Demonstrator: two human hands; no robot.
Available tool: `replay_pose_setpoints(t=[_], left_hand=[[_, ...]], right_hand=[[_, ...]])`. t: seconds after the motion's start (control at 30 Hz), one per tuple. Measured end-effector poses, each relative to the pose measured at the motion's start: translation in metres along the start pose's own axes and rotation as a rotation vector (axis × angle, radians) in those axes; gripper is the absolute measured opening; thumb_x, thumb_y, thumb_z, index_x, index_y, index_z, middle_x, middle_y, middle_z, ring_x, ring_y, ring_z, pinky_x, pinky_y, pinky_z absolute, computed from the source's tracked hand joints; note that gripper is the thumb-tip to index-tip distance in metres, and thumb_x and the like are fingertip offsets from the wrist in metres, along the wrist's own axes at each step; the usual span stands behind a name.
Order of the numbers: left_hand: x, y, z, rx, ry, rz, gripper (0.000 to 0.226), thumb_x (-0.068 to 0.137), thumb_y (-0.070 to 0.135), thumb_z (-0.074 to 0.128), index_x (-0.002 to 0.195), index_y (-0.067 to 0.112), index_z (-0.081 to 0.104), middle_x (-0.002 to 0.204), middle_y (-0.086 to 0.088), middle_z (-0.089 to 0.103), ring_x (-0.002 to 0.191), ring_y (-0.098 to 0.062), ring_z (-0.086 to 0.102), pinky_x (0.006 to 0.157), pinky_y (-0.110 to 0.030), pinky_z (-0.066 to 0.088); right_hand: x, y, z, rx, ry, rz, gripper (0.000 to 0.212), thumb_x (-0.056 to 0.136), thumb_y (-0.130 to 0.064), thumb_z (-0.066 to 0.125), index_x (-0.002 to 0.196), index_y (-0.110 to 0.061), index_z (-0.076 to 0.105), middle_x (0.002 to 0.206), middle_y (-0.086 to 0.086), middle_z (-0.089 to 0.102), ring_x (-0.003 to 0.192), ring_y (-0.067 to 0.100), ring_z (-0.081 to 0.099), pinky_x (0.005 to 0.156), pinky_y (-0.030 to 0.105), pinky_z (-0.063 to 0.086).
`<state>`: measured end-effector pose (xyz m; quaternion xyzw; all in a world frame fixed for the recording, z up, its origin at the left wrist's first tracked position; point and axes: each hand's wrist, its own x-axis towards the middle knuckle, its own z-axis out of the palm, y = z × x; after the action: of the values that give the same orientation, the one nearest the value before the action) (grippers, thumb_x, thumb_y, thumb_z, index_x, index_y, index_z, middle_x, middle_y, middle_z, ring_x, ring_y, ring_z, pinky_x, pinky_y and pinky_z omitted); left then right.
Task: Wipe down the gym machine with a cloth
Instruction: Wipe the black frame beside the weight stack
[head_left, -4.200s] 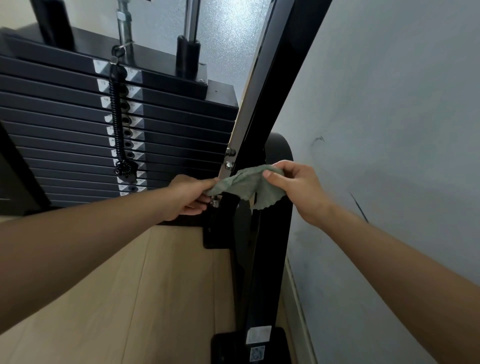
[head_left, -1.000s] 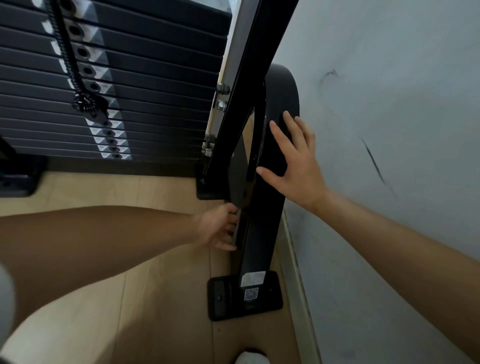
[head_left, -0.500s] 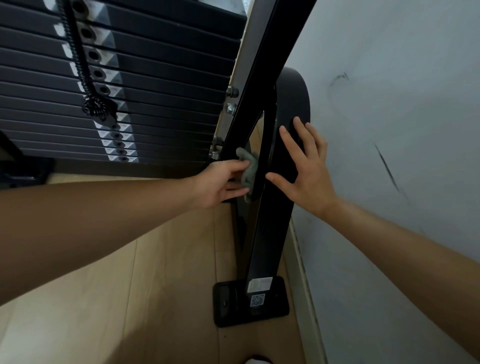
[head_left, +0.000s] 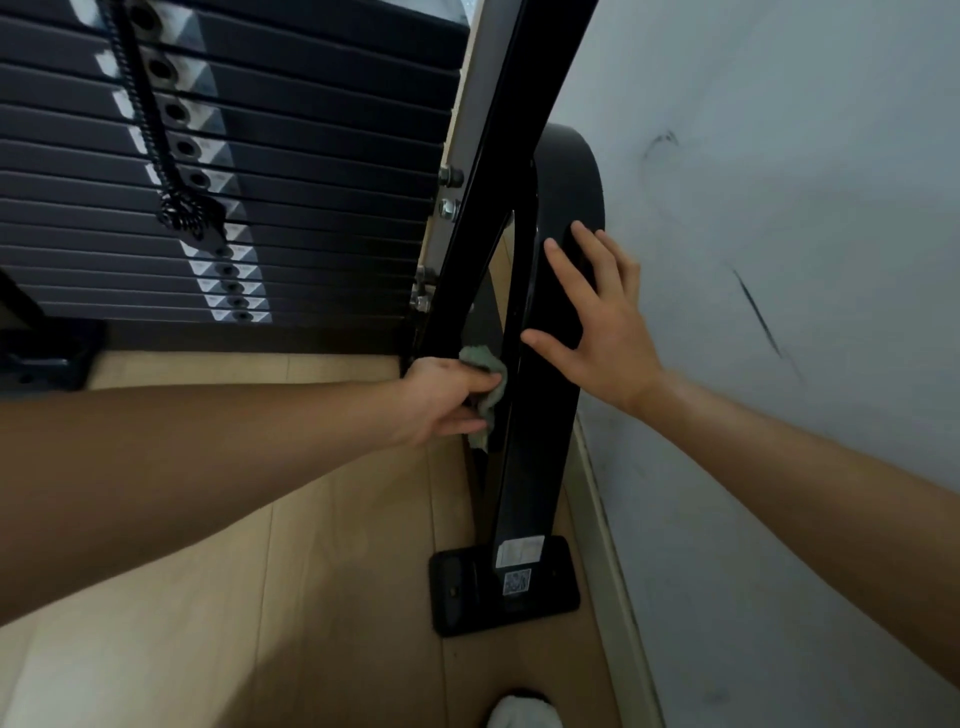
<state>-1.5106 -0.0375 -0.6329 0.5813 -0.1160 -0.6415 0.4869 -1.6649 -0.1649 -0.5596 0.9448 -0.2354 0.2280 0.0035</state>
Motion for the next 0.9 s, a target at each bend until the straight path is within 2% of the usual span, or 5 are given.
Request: replay_pose_setpoints(t=[0.37, 0.5, 0.73, 0.8, 0.9], left_hand=[[-0.001, -0.037, -0.017, 0.525, -0.154, -0.311, 0.027, 0.094, 0.019, 0.069, 0.119, 0.008, 0.066, 0.104, -0.006, 0.069, 0.087, -0.012, 0.067, 0.081, -0.025, 0.058], [0.022, -0.007, -0.046, 0.567, 0.009, 0.016, 0.010, 0.090, 0.017, 0.075, 0.097, 0.011, 0.071, 0.093, -0.007, 0.073, 0.075, -0.012, 0.072, 0.066, -0.024, 0.059], [0.064, 0.000, -0.049, 0.946, 0.158, 0.805, 0.011, 0.092, 0.024, 0.071, 0.101, 0.018, 0.070, 0.108, 0.006, 0.065, 0.098, -0.012, 0.064, 0.085, -0.031, 0.056], [0.078, -0.007, -0.043, 1.200, 0.035, 0.984, 0.024, 0.095, 0.024, 0.067, 0.117, 0.015, 0.067, 0.122, -0.003, 0.061, 0.112, -0.019, 0.060, 0.093, -0.036, 0.053], [0.093, -0.020, -0.039, 1.793, -0.283, 0.852, 0.053, 0.102, 0.039, 0.052, 0.150, 0.018, 0.042, 0.158, -0.008, 0.036, 0.144, -0.027, 0.036, 0.113, -0.039, 0.039]], right_hand=[[-0.003, -0.001, 0.006, 0.018, 0.005, 0.023, 0.081, 0.093, -0.054, 0.064, 0.156, -0.012, 0.034, 0.164, 0.017, 0.022, 0.150, 0.039, 0.015, 0.123, 0.040, 0.018], [-0.003, -0.002, 0.008, 0.021, 0.020, 0.010, 0.079, 0.094, -0.049, 0.066, 0.155, -0.010, 0.035, 0.163, 0.018, 0.021, 0.150, 0.039, 0.014, 0.124, 0.028, 0.010], [-0.002, 0.000, 0.009, -0.016, 0.013, -0.005, 0.079, 0.093, -0.047, 0.067, 0.154, -0.008, 0.035, 0.163, 0.020, 0.021, 0.150, 0.041, 0.013, 0.123, 0.022, 0.002], [-0.002, 0.000, 0.008, -0.019, 0.012, -0.013, 0.079, 0.094, -0.048, 0.067, 0.154, -0.007, 0.036, 0.162, 0.021, 0.022, 0.149, 0.042, 0.014, 0.123, 0.023, 0.003], [-0.002, 0.000, 0.008, -0.024, 0.005, -0.022, 0.079, 0.094, -0.048, 0.066, 0.153, -0.006, 0.036, 0.161, 0.023, 0.022, 0.149, 0.042, 0.014, 0.123, 0.026, 0.005]])
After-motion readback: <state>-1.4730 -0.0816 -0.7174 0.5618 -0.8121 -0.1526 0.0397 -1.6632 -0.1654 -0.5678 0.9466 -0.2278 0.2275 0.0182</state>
